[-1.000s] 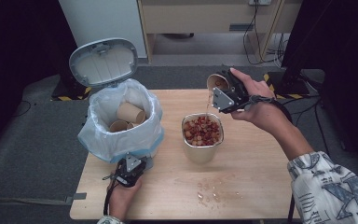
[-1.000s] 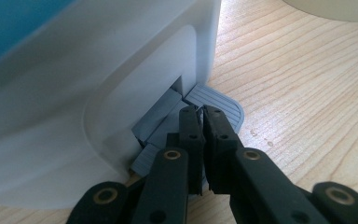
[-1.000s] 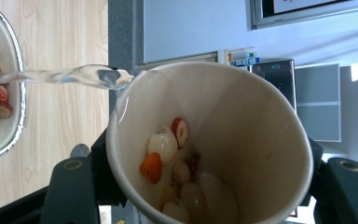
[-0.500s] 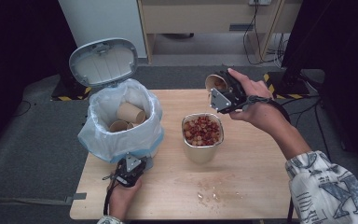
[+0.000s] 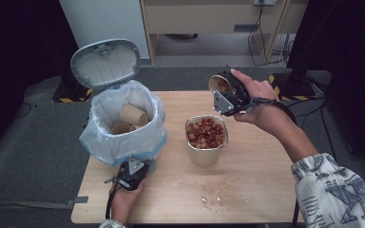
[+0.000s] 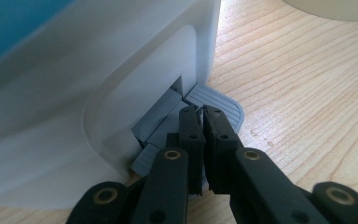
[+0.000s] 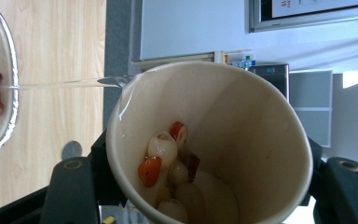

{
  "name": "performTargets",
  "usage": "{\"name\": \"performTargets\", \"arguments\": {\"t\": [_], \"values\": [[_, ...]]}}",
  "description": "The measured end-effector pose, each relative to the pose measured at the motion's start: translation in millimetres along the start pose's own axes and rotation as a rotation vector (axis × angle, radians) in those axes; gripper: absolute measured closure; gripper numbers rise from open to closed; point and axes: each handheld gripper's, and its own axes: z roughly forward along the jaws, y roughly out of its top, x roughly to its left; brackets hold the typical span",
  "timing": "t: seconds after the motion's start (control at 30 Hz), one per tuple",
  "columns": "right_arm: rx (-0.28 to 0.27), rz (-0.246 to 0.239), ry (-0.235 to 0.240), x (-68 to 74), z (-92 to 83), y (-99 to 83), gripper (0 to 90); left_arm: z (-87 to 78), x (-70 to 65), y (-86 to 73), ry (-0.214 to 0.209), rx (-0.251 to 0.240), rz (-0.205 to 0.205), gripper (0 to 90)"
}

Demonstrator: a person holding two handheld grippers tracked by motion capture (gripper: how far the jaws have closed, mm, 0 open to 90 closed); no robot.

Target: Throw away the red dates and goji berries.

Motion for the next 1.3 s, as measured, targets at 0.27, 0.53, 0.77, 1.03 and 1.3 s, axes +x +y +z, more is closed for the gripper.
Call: {"name": "performTargets", "arguments": {"t": [0.27, 0.53, 0.77, 1.03, 1.3], "values": [[0.011, -0.047, -0.005, 1.4, 0.7, 3.3, 34.0, 0.0, 0.1, 0.0, -0.001, 0.000, 0.000, 85.2], [0.011, -0.055, -0.011, 0.8, 1.0, 4.9, 34.0, 0.0, 0.2, 0.0, -0.001, 0.000, -0.001, 85.2], [0.013, -0.058, -0.015, -0.9, -0.5, 3.4, 34.0, 0.0, 0.1, 0.0, -0.001, 0.000, -0.001, 85.2], [0.016, -0.069, -0.018, -2.4, -1.8, 4.1, 34.1, 0.0, 0.2, -0.1, -0.002, 0.000, -0.002, 85.2], [0.044, -0.179, -0.027, 2.2, -0.9, 10.6, 34.1, -0.1, 0.3, 0.0, -0.002, 0.000, -0.001, 85.2]]}}
